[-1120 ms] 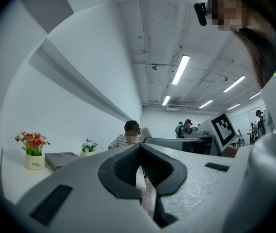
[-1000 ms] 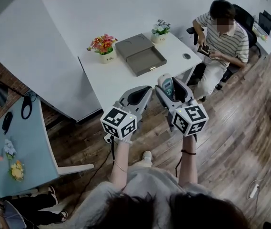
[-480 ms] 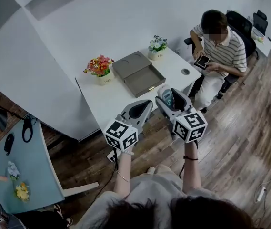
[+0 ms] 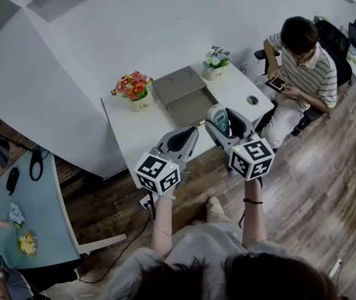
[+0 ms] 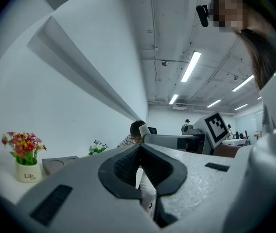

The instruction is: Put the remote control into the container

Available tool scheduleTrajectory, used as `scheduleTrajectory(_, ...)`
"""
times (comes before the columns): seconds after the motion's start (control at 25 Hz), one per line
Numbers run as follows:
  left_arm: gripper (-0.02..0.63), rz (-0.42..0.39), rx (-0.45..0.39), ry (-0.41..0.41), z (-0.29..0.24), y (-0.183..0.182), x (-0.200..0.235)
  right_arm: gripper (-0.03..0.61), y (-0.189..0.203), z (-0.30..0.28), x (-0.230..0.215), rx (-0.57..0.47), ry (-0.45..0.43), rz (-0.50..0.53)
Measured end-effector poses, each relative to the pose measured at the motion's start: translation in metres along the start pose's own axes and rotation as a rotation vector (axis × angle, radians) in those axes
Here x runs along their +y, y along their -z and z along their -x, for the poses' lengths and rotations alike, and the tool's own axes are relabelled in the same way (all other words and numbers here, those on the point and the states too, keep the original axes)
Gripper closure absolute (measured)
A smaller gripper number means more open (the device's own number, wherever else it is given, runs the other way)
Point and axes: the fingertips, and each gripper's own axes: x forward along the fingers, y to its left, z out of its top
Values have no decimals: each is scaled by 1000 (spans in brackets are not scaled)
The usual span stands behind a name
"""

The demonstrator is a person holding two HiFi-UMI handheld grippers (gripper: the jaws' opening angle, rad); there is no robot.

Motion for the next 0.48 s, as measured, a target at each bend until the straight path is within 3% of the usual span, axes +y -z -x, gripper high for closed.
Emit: scheduleTrajectory(0.48, 611, 13, -1, -97, -71, -1, 48, 287, -1, -59, -70, 53, -109, 10)
